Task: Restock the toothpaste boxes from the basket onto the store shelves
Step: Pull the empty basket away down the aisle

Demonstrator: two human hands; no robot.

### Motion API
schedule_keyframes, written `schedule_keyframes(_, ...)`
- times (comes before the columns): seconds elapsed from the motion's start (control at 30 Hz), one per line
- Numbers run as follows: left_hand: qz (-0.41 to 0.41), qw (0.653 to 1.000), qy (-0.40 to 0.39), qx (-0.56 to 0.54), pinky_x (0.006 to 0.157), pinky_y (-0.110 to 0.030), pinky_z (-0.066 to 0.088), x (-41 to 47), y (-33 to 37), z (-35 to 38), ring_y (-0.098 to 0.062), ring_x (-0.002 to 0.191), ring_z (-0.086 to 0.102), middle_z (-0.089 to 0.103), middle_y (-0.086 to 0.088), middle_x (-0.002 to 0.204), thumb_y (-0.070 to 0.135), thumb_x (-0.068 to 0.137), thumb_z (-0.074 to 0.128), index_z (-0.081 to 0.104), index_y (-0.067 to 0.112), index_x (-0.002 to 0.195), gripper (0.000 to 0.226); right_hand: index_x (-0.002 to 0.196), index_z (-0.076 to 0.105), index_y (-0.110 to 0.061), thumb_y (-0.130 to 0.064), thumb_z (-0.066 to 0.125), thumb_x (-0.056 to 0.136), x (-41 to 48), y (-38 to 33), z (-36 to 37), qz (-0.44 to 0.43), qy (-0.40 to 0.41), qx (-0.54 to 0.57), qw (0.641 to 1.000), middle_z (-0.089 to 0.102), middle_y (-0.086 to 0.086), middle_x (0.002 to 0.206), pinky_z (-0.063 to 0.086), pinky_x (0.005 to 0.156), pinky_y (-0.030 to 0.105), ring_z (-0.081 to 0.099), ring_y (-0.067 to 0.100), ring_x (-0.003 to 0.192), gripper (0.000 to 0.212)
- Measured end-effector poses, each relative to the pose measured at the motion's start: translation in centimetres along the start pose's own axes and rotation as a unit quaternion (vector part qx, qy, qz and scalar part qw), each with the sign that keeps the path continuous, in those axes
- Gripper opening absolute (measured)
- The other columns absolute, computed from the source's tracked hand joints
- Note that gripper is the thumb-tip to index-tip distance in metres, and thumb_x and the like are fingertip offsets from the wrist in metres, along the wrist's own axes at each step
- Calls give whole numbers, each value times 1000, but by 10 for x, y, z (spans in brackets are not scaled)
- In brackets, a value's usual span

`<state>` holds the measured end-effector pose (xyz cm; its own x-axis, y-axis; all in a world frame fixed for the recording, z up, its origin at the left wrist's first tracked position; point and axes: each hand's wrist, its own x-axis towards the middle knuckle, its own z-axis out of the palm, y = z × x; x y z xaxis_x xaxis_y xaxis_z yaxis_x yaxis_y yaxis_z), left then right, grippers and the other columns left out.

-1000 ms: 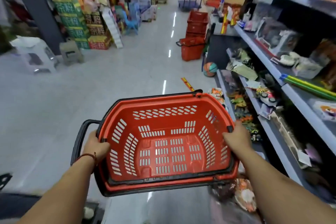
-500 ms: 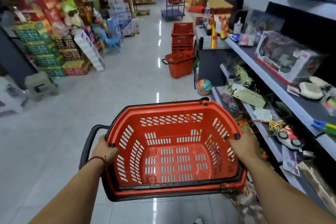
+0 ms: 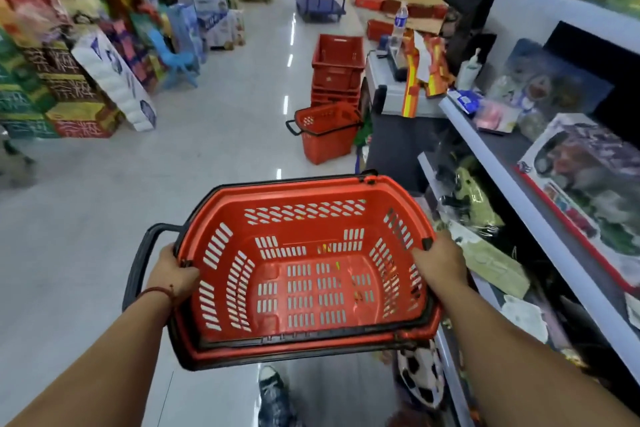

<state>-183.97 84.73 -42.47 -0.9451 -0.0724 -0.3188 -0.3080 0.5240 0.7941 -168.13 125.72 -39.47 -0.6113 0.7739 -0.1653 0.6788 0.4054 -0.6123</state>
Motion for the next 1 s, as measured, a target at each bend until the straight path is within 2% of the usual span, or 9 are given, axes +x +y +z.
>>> schedule_keyframes(0.13,-13,1000,-23,-9,84,-48,56,116,54,33,-32,85,67,69,-15,104,0,80,65,51,12,128,51,112,52,-10,-29,71,86,97,-53,30,31,10,-12,999,68,15,102,54,78,42,66,36,89,37)
schedule_keyframes(0.3,-38,997,-71,2,79,-54,61,288,82,71,-31,81,74,73,-10,100,19,70,70,53,25,124,57,107,48,-9,-30,69,89,213,-117,65,45,16,-27,998,67,17,104,46,72,38,66,37,92,35)
schedule_keyframes(0.47,-43,995,-88,18,72,-47,62,412,135,111,-29,81,75,74,-10,100,14,74,73,53,22,126,56,110,48,-8,-36,67,92,333,-162,108,50,9,-20,999,67,19,103,53,78,43,67,41,92,38)
schedule_keyframes(0.57,-53,993,-104,29,70,-50,63,513,140,151,-27,79,76,75,-8,100,22,68,78,55,26,125,62,109,50,-12,-40,67,92,425,-182,149,62,-14,-10,998,65,13,97,54,79,44,62,34,83,37)
schedule_keyframes(0.67,-97,989,-105,36,71,-52,63,601,147,204,-29,81,77,77,-7,100,21,65,82,60,27,122,62,105,44,-17,-33,68,89,526,-189,206,80,-48,-6,996,61,11,95,55,83,48,59,32,83,33)
schedule_keyframes(0.77,-108,989,-97,11,78,-53,61,666,173,268,-31,86,75,76,-8,102,13,69,81,61,27,122,59,115,46,-8,-26,69,88,626,-182,275,113,-84,-1,990,65,21,106,51,82,44,64,40,97,40)
schedule_keyframes(0.87,-153,983,-96,-15,85,-51,59,738,174,338,-32,90,71,72,-6,103,-2,80,71,56,26,125,55,126,50,-10,-40,71,76,712,-162,344,171,-131,-5,977,67,16,107,53,81,46,64,37,94,62)
schedule_keyframes(0.93,-184,978,-97,-32,83,-52,59,784,159,378,-34,90,72,73,-7,104,5,77,71,58,27,123,52,123,57,-17,-55,68,55,763,-142,390,195,-147,21,970,70,9,105,57,85,50,68,33,91,79)
schedule_keyframes(1.0,-202,974,-99,-36,82,-55,60,829,134,414,-35,90,74,75,-7,107,14,72,74,60,30,125,58,115,65,-21,-49,72,49,807,-123,430,221,-159,49,961,74,3,98,59,84,52,71,31,87,72)
